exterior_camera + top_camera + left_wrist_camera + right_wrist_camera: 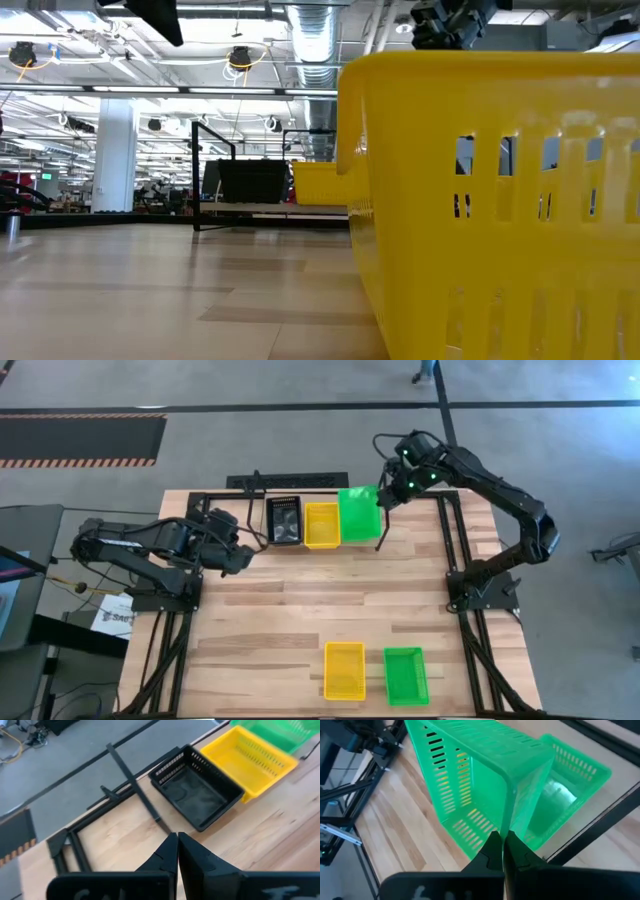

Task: Stack baskets on shelf by color
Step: Stack the top green bin on top of the stacked green bins on the shelf

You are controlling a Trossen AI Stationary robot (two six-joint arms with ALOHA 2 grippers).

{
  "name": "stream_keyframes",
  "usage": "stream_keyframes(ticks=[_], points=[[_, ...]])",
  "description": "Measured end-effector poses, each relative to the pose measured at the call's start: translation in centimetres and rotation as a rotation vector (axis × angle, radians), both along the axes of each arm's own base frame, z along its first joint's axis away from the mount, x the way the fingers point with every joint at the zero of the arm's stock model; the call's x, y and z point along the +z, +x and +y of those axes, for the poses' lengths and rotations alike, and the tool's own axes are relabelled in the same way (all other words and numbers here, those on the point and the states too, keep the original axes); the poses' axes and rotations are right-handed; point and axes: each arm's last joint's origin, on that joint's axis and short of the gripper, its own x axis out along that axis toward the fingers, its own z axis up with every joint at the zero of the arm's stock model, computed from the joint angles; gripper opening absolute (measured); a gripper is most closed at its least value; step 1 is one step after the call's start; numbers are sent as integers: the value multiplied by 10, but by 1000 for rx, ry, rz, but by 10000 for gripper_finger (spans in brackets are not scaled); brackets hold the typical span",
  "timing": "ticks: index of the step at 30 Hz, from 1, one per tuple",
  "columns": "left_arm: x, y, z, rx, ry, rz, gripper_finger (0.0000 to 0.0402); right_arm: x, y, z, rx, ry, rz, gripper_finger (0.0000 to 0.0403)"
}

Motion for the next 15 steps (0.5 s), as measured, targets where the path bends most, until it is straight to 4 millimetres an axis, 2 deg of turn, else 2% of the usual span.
stream_keyframes(ticks=[9, 15], points=[[2, 9, -1, 7, 7, -80, 0, 0, -10, -13, 29, -24, -29, 0], [0, 12, -1, 23, 8, -91, 0, -15, 1, -26, 53, 4, -9, 0]])
